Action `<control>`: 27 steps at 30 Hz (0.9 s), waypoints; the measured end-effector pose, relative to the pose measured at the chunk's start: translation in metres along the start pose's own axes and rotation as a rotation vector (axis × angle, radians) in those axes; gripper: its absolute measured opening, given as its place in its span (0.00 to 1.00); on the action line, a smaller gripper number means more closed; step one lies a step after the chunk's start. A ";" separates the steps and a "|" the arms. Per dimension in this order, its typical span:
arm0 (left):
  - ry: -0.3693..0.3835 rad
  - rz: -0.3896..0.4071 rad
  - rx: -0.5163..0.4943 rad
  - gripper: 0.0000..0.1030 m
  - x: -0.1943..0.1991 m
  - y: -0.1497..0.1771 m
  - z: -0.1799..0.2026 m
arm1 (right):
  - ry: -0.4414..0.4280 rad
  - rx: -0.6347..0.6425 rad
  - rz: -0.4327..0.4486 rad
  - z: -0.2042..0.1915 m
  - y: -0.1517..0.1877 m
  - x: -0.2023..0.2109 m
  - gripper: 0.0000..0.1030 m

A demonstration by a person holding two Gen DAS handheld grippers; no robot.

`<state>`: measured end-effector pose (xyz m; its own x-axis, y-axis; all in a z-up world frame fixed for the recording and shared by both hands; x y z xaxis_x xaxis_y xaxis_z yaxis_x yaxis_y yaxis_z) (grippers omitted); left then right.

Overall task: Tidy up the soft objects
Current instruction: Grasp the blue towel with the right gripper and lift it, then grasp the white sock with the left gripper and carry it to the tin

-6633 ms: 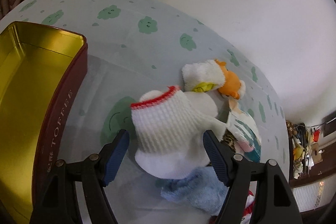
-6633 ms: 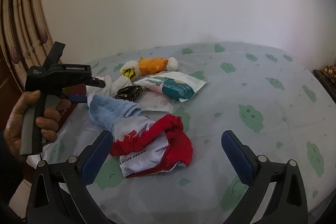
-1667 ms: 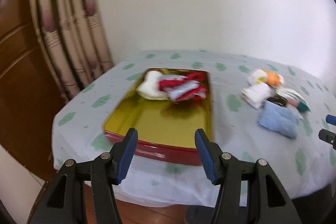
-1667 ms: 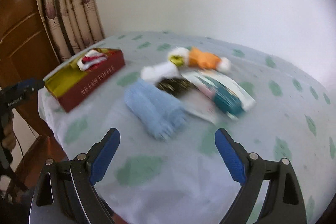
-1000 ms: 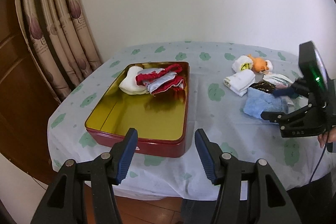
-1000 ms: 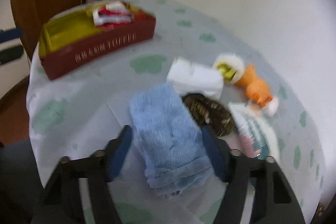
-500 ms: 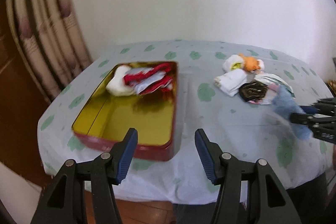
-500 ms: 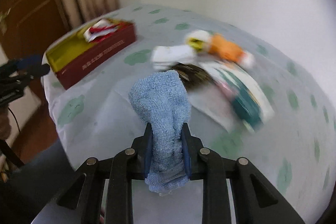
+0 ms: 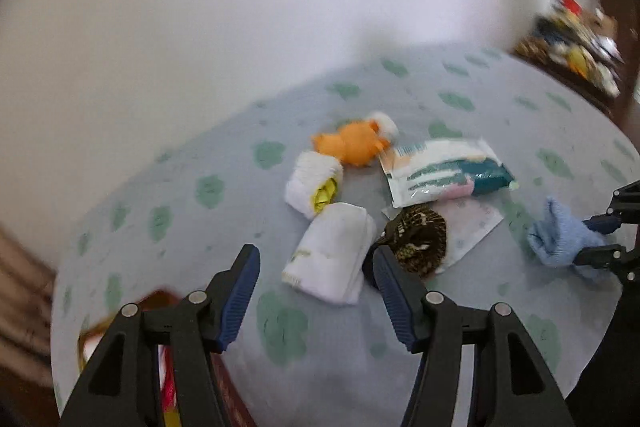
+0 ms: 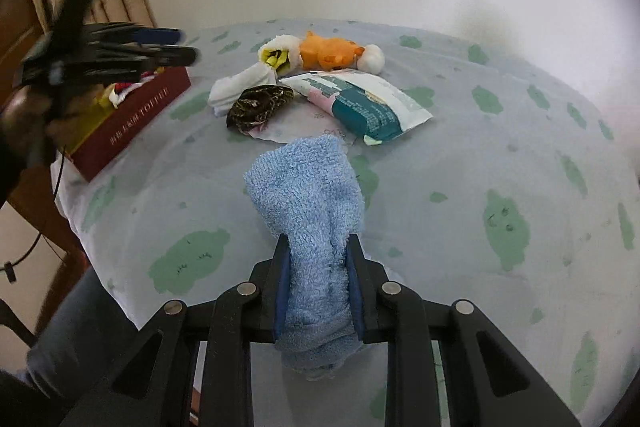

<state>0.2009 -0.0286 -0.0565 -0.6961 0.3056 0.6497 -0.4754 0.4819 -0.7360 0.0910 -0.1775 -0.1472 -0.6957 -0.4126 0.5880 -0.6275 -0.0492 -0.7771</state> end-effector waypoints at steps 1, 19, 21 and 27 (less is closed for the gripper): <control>0.022 -0.033 0.001 0.59 -0.012 0.000 -0.003 | -0.007 -0.012 -0.003 0.000 0.002 -0.001 0.23; 0.282 -0.302 0.137 0.31 -0.096 0.028 0.002 | -0.102 -0.173 0.000 0.012 0.004 -0.005 0.29; 0.236 -0.297 0.180 0.28 -0.089 0.030 -0.005 | -0.103 -0.174 0.000 0.013 0.004 -0.005 0.29; 0.083 -0.150 0.408 0.27 -0.025 0.032 -0.012 | -0.080 -0.155 0.001 0.012 0.005 -0.006 0.30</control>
Point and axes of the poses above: each gripper's, at about its wrist camera, not at the fingertips, and x roughly against the way its jaws point, z to its right, y to its underside, the point moved 9 cm from there along -x, roughly the way its jaws point, and after that the axes turned 11 degrees about z, right-handed, at the moved point
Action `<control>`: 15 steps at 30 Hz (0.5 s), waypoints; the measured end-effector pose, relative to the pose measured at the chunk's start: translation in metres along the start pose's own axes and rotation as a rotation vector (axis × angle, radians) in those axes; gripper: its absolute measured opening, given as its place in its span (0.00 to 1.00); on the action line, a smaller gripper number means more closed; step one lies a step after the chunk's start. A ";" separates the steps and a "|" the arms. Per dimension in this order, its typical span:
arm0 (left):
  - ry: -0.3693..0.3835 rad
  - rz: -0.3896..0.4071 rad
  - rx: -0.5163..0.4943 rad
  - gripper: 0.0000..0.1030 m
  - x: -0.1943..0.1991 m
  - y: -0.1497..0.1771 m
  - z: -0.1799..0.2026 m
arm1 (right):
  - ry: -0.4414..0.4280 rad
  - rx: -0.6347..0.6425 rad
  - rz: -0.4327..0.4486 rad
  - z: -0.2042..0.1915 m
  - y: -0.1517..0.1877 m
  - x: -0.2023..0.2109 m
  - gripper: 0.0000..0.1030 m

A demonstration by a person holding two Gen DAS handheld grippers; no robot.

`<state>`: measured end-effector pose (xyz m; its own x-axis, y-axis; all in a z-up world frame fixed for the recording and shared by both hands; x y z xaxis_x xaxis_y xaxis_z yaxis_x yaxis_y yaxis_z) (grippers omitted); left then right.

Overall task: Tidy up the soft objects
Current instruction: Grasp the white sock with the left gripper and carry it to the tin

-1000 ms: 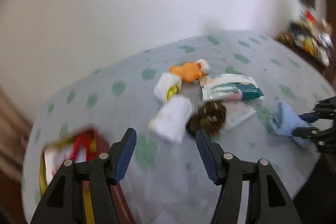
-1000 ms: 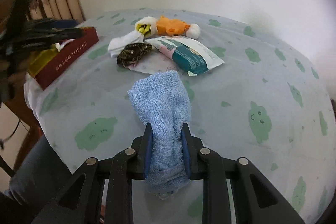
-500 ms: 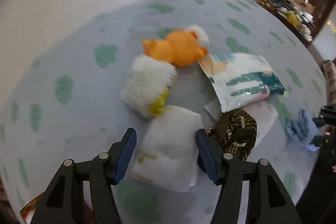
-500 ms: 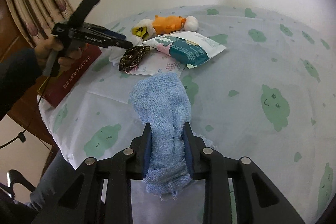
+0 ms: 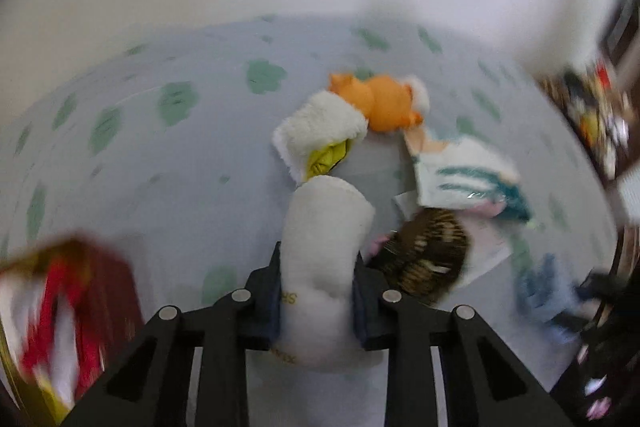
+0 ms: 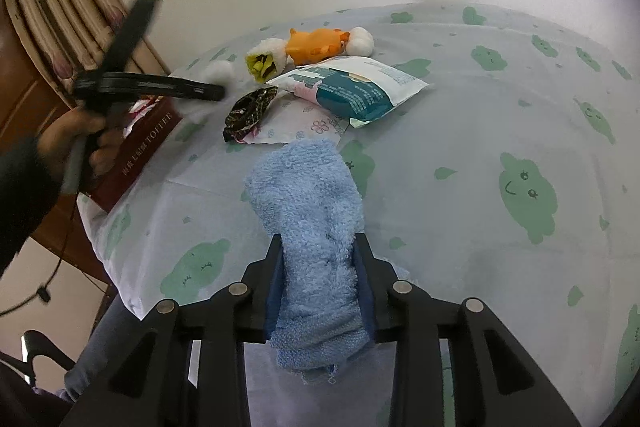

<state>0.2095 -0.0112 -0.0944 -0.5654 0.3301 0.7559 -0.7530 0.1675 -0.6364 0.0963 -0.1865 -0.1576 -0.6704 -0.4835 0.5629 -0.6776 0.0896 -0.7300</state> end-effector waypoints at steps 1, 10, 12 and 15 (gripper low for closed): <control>0.001 0.024 0.047 0.27 0.014 0.004 0.002 | 0.005 0.003 0.000 0.000 0.000 0.000 0.30; 0.009 0.181 0.348 0.27 0.123 0.067 0.014 | 0.055 0.066 0.014 -0.003 0.001 -0.001 0.31; -0.031 0.226 0.390 0.27 0.150 0.077 0.004 | 0.064 0.079 0.015 -0.004 0.001 -0.001 0.31; -0.092 0.264 0.416 0.27 0.187 0.096 -0.015 | 0.074 0.089 0.018 -0.004 0.002 -0.001 0.31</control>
Point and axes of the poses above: each gripper's, at about its wrist camera, not at the fingertips, and x roughly against the way its jaws point, z to its right, y to its underside, the point moved 9 cm from there along -x, roughly the way its jaws point, and after that the axes turned 11 degrees about z, right-handed, at the moved point
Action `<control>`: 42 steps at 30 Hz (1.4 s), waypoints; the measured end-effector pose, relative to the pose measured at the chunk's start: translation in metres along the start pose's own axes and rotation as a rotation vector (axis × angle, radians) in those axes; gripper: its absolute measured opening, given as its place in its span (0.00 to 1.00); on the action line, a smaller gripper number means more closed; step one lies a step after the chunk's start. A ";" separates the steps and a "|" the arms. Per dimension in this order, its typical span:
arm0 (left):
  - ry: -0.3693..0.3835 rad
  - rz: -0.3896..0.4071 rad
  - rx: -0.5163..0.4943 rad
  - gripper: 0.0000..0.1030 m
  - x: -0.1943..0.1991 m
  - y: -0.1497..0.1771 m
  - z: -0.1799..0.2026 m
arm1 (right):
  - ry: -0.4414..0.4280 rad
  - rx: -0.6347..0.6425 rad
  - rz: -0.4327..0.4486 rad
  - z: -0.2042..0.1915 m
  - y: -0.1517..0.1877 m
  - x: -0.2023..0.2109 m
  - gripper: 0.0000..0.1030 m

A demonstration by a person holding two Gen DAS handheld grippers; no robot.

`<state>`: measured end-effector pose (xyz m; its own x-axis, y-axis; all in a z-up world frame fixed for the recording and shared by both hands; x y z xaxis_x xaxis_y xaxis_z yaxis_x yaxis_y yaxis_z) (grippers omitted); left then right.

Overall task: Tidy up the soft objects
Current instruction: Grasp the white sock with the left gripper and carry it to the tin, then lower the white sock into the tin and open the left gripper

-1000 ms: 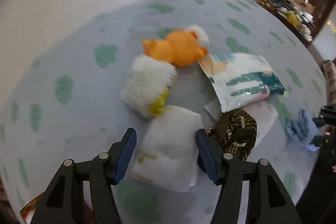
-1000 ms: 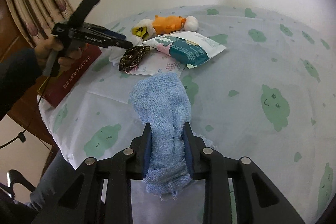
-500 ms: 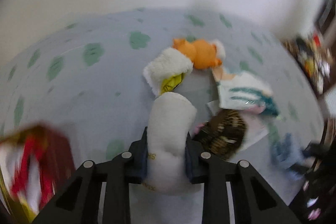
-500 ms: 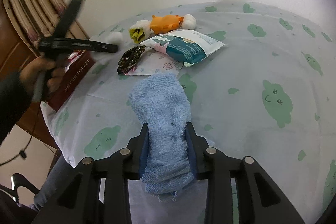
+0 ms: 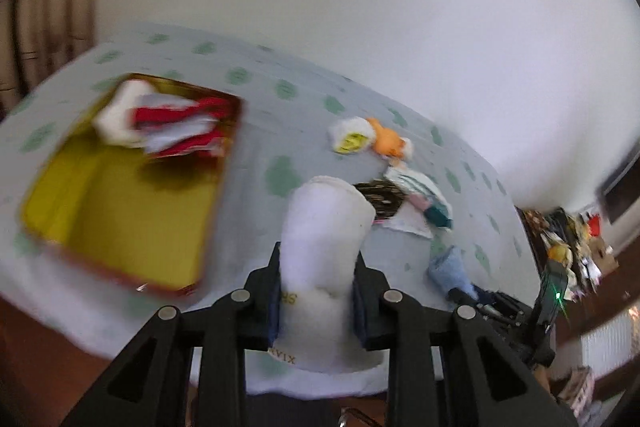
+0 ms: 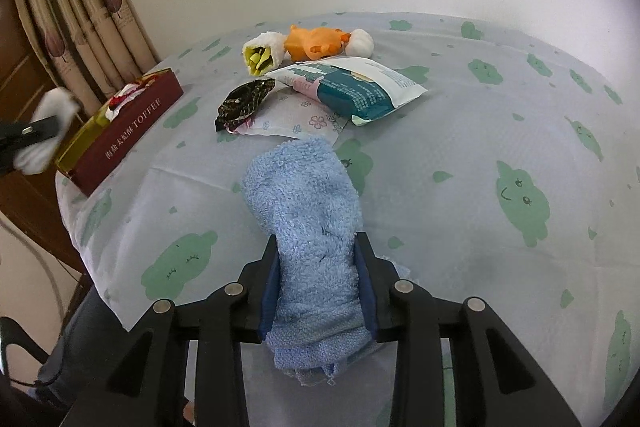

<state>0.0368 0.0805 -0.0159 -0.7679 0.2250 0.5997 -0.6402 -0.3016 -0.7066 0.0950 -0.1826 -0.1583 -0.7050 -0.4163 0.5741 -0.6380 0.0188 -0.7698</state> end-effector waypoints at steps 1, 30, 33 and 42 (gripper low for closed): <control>-0.025 0.013 0.001 0.27 0.010 -0.001 -0.009 | 0.001 0.000 0.001 0.001 0.000 0.000 0.32; -0.393 -0.072 -0.235 0.28 -0.082 -0.058 -0.172 | -0.010 -0.032 0.014 0.002 -0.001 0.000 0.34; -0.394 -0.086 -0.232 0.28 -0.088 -0.055 -0.176 | -0.010 -0.032 0.014 0.002 -0.001 0.000 0.34; -0.414 -0.118 -0.240 0.31 -0.099 -0.050 -0.184 | -0.009 -0.032 0.015 0.002 0.000 0.000 0.34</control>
Point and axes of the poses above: each gripper's, at about its wrist camera, not at the fingertips, and x roughly against the way its jaws point, z to its right, y to its underside, the point moved 9 cm from there along -x, roughly the way its jaws point, and after that the axes turned 11 degrees about z, right-handed, at the moved point
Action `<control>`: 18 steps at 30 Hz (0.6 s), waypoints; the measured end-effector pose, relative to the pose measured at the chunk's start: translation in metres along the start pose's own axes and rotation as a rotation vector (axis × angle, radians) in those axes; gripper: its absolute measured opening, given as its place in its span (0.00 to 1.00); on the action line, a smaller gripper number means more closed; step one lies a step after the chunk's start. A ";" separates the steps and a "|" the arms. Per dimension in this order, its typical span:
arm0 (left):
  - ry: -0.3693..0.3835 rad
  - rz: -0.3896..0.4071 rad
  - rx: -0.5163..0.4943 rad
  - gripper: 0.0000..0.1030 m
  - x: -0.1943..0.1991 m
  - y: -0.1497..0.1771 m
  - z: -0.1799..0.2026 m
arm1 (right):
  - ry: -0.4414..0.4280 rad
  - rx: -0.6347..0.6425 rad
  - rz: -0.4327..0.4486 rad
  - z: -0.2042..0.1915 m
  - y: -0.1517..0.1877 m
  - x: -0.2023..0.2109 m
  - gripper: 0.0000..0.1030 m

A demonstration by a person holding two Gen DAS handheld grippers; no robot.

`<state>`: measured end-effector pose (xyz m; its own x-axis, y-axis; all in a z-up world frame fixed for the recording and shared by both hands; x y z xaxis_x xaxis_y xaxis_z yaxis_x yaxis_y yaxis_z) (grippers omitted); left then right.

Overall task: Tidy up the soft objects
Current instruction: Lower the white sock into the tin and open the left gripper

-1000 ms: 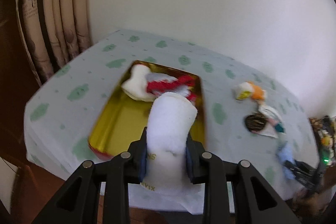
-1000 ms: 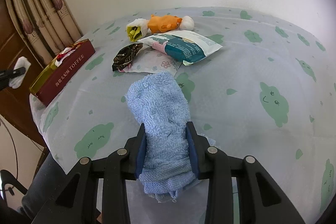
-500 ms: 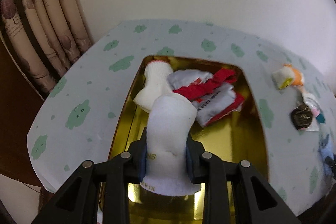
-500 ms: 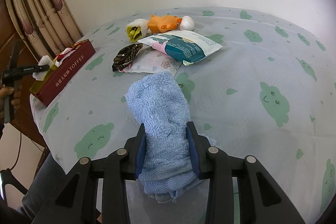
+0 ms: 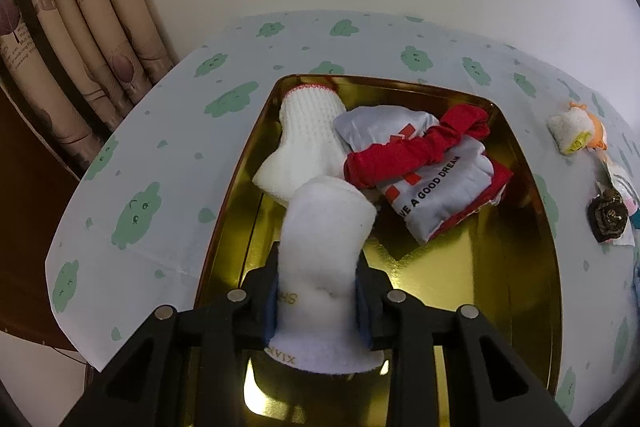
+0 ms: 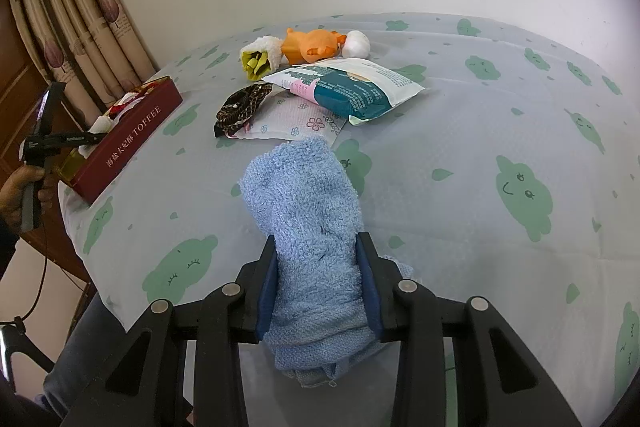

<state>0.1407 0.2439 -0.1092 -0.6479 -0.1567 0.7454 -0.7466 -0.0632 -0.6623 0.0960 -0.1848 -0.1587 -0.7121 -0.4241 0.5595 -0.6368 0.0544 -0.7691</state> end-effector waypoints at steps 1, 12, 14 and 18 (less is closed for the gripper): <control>-0.005 0.000 -0.005 0.31 -0.001 0.000 0.000 | 0.000 0.000 0.000 0.000 0.000 0.000 0.34; -0.099 -0.001 -0.124 0.47 -0.001 -0.003 0.003 | 0.000 0.000 0.000 0.000 0.000 0.000 0.34; -0.105 0.013 -0.155 0.48 0.001 -0.004 0.007 | 0.002 0.002 0.000 0.000 0.000 0.000 0.34; -0.112 0.027 -0.162 0.49 0.006 -0.007 0.008 | 0.004 0.004 0.001 0.000 0.000 0.000 0.35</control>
<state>0.1426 0.2357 -0.1008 -0.6539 -0.2656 0.7084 -0.7496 0.1009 -0.6541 0.0962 -0.1848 -0.1589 -0.7142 -0.4204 0.5597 -0.6345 0.0511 -0.7712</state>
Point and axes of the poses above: each gripper's, at about its wrist camera, not at the fingertips, and x roughly against the way its jaws point, z to its right, y to its underside, the point moved 9 cm from there along -x, roughly the way its jaws point, and after that the axes turned 11 degrees about z, right-handed, at the moved point
